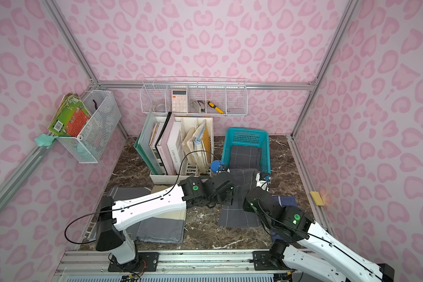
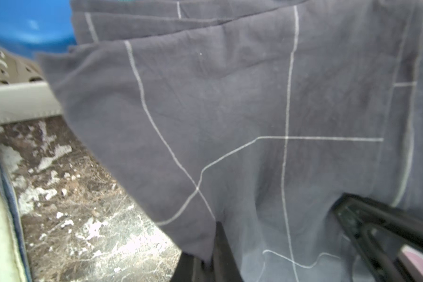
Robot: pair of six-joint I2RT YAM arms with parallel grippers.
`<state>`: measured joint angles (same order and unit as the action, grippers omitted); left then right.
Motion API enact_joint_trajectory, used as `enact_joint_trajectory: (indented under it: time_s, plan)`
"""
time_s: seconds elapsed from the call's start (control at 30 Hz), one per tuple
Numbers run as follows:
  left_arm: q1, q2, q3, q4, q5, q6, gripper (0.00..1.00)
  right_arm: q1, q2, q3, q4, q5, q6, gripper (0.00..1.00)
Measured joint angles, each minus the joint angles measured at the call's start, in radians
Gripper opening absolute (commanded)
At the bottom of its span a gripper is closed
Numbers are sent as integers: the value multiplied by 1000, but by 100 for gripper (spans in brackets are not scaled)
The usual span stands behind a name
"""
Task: Put the folded pillowcase in the basket
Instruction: Pick up the pillowcase at the center of the board, then place the pillowcase in the basket.
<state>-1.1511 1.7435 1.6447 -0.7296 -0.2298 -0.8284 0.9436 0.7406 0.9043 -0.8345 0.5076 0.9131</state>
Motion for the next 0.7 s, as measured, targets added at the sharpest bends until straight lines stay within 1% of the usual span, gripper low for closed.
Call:
enact_joint_trajectory:
  time_s: [0.23,0.47,0.57,0.67,0.7]
  plan:
    - [28,-3,66,34,-15,92,0,-70,16,107,-1,41,-105,0]
    - [99,11,183,36,18,151,0,-145,59,182,53,66,-219,0]
    - [132,51,262,25,43,176,0,-186,88,198,88,64,-270,0]
    - [159,116,380,4,64,205,0,-258,126,213,138,44,-327,0]
    - [167,141,426,-8,66,214,0,-299,144,225,157,23,-350,0]
